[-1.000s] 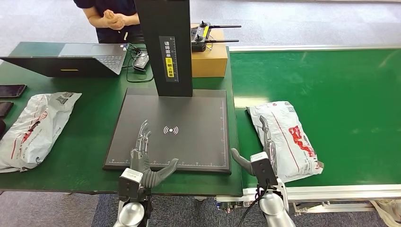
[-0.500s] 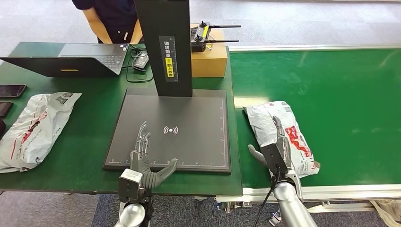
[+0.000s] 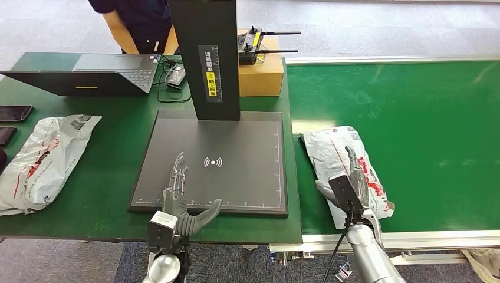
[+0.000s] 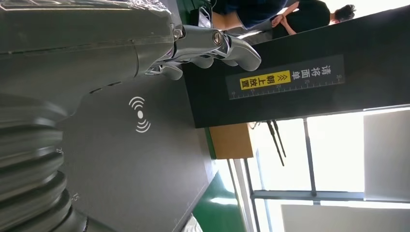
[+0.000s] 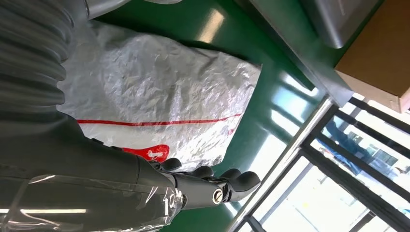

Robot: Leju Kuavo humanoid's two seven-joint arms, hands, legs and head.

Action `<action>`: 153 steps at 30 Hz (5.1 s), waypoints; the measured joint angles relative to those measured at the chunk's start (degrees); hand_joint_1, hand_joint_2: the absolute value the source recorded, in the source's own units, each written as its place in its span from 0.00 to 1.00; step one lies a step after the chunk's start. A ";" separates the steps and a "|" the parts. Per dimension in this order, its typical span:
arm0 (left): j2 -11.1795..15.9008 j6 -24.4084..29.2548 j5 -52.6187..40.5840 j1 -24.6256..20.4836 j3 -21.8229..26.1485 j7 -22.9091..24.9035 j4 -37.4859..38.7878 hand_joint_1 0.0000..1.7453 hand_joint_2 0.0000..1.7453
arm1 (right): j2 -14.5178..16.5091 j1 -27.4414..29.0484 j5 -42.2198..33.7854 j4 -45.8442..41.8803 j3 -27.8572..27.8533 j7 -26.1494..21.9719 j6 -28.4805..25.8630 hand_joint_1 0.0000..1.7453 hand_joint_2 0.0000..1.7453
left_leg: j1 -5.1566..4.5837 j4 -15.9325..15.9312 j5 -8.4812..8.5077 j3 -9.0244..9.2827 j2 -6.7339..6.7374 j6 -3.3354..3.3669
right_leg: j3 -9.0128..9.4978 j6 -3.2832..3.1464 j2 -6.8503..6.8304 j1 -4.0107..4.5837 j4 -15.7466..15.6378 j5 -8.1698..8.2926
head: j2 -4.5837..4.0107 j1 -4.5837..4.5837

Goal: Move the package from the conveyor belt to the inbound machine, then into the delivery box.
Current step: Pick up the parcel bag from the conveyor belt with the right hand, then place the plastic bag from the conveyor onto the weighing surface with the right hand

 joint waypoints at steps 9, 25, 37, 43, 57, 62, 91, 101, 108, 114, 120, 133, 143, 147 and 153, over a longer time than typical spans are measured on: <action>0.14 -0.46 -0.16 -0.24 0.73 0.00 0.00 0.00 1.00 | -2.43 -11.79 11.76 17.55 1.66 15.97 -0.53 0.00 1.00 | -0.01 0.02 0.09 -0.01 0.00 0.09 | 0.01 0.08 0.00 -0.01 0.00 0.11 | 0.00 0.01; 0.68 -3.23 -1.30 -1.12 1.85 0.00 0.12 0.00 1.00 | -3.15 -19.94 29.30 32.87 11.25 41.16 2.77 0.70 1.00 | 0.00 0.03 0.17 0.19 -0.30 0.25 | 0.44 0.13 -0.38 0.00 -0.24 0.08 | 0.00 0.00; 0.44 -4.25 -3.28 -0.95 3.65 0.00 0.26 0.00 1.00 | -3.05 -19.26 30.82 33.16 11.03 36.20 -1.83 1.00 1.00 | -0.02 0.03 0.19 0.29 -0.35 0.35 | 0.70 0.28 -0.41 -0.02 -0.41 0.19 | 0.00 0.01; 0.07 -4.49 -3.76 -0.71 4.45 0.00 0.26 0.00 1.00 | -2.73 -18.82 31.88 33.08 8.88 33.29 -7.48 1.00 1.00 | -0.01 0.03 0.19 0.26 -0.36 0.34 | 0.66 0.28 -0.41 0.00 -0.40 0.18 | 0.00 0.00; -0.61 -3.84 -4.21 0.12 4.84 0.00 0.26 0.00 1.00 | -0.66 -15.20 34.37 24.45 1.76 20.69 -18.93 0.79 1.00 | 0.00 0.02 0.19 0.13 -0.34 0.34 | 0.51 0.28 -0.39 0.01 -0.37 0.18 | 0.00 0.01; -0.63 -3.46 -4.03 0.25 4.96 0.00 0.25 0.00 1.00 | 1.71 -12.32 36.18 16.23 0.43 14.80 -19.07 0.72 1.00 | 0.02 0.02 0.19 0.11 -0.33 0.34 | 0.48 0.28 -0.39 0.02 -0.36 0.18 | 0.00 0.01; -0.61 -0.08 -1.54 -0.87 2.84 0.00 0.26 0.00 1.00 | 13.10 -15.15 28.85 3.93 22.97 5.99 -19.13 0.91 1.00 | 0.04 0.01 0.21 0.06 -0.29 0.31 | 0.40 0.27 -0.36 0.02 -0.33 0.18 | 0.00 0.01; -0.61 -0.45 -2.19 -1.69 2.11 0.00 0.56 0.00 1.00 | 16.65 -18.49 23.36 12.94 26.46 5.36 -18.15 0.00 1.00 | 0.04 0.01 0.21 0.05 -0.29 0.31 | 0.37 0.26 -0.36 0.03 -0.33 0.17 | 0.00 0.01; -0.61 -0.57 -2.19 -1.90 1.81 0.00 0.86 0.00 1.00 | 17.59 -18.55 23.18 15.61 27.28 5.02 -18.22 0.00 1.00 | 0.04 0.01 0.21 0.02 -0.29 0.31 | 0.35 0.26 -0.36 0.02 -0.33 0.17 | 0.00 0.00; -0.61 -0.59 -2.19 -1.96 1.79 0.00 1.08 0.00 1.00 | 17.81 -18.59 23.08 16.71 27.40 5.02 -18.24 0.00 1.00 | 0.04 0.01 0.21 0.02 -0.29 0.31 | 0.36 0.26 -0.36 0.02 -0.33 0.18 | 0.00 0.00; -0.61 -0.59 -2.19 -1.99 1.79 0.00 1.15 0.00 1.00 | 17.82 -18.66 23.08 17.31 27.43 5.02 -18.24 0.00 1.00 | 0.04 0.01 0.21 0.02 -0.29 0.31 | 0.35 0.26 -0.36 0.03 -0.33 0.18 | 0.00 0.00; -0.61 -0.59 -2.19 -2.11 1.79 0.00 1.33 0.00 1.00 | 17.83 -18.99 22.94 17.75 27.45 5.02 -18.24 0.00 1.00 | 0.04 0.01 0.21 0.02 -0.29 0.31 | 0.35 0.26 -0.36 0.02 -0.33 0.18 | 0.00 0.00; -0.61 -0.59 -2.19 -2.11 1.77 0.00 1.33 0.00 1.00 | 17.83 -19.00 22.90 17.75 27.45 5.02 -18.24 0.00 1.00 | 0.04 0.01 0.21 0.03 -0.29 0.31 | 0.35 0.26 -0.36 0.02 -0.33 0.18 | 0.00 0.00; -0.61 -0.59 -2.19 -2.11 1.79 0.00 1.33 0.00 1.00 | 17.83 -19.00 22.90 17.75 27.45 5.02 -18.24 0.00 1.00 | 0.04 0.01 0.21 0.03 -0.29 0.31 | 0.36 0.26 -0.36 0.02 -0.33 0.18 | 0.00 0.00; -0.61 -0.59 -2.19 -2.11 1.78 0.00 1.33 0.00 1.00 | 17.83 -19.00 22.90 17.75 27.45 5.02 -18.24 0.00 1.00 | 0.04 0.01 0.21 0.03 -0.29 0.31 | 0.35 0.26 -0.36 0.02 -0.33 0.18 | 0.00 0.00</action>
